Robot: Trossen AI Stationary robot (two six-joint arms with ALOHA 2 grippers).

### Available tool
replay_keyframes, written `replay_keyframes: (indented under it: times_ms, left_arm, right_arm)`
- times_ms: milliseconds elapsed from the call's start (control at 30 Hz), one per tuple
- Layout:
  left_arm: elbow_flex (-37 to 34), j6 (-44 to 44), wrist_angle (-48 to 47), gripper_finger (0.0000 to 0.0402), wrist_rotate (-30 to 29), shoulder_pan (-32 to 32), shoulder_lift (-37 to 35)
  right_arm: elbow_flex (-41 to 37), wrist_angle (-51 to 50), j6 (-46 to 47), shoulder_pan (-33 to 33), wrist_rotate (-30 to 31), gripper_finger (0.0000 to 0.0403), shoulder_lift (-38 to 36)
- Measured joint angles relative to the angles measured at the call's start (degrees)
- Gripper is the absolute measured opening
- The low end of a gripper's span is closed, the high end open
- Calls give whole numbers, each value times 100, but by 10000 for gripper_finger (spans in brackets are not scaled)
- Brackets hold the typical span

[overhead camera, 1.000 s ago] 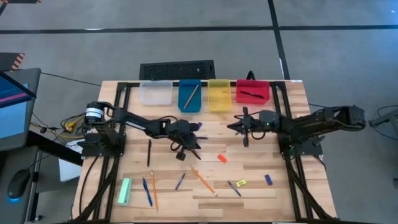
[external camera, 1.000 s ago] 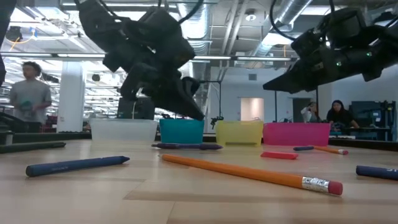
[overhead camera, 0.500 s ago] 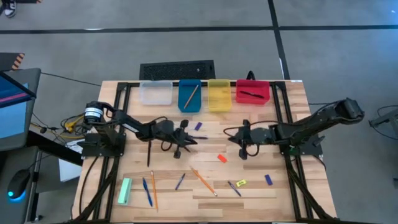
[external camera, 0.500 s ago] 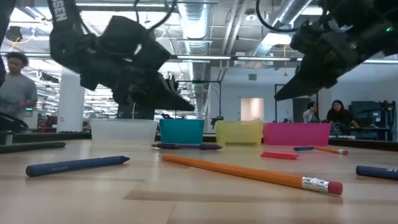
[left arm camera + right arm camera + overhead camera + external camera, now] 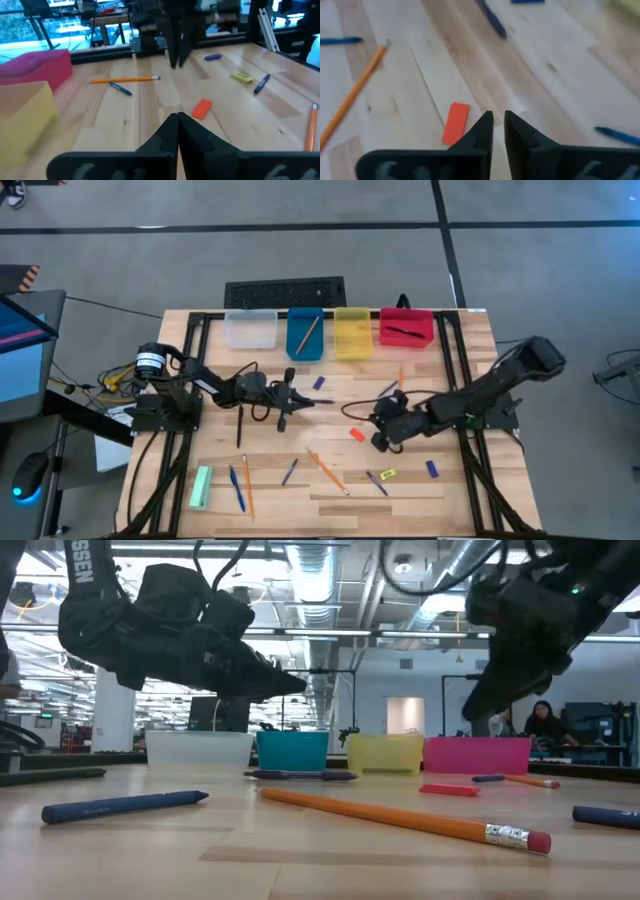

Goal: Sort crayons/erasers/pens/pencils in bins
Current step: Put the orange eraser into the transparent bin

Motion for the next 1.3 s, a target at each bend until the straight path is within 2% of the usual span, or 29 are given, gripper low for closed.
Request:
replay_keyframes:
  times_ms: [133,367,467,967,1300]
  left_arm:
    - [0,-26,-30,0,1,0,0]
    - [0,-34,-146,0,6,0,0]
    - [2,-35,-177,0,8,0,0]
    - [4,7,-201,0,13,0,0]
    - [4,-12,-280,0,21,0,0]
  right_arm:
    - [313,-76,240,126,-140,108,526]
    - [708,-292,440,180,-451,220,1048]
    - [744,-252,539,178,-461,246,1200]
    - [984,-95,561,208,-480,246,1997]
    - [1380,-583,608,202,-332,245,2440]
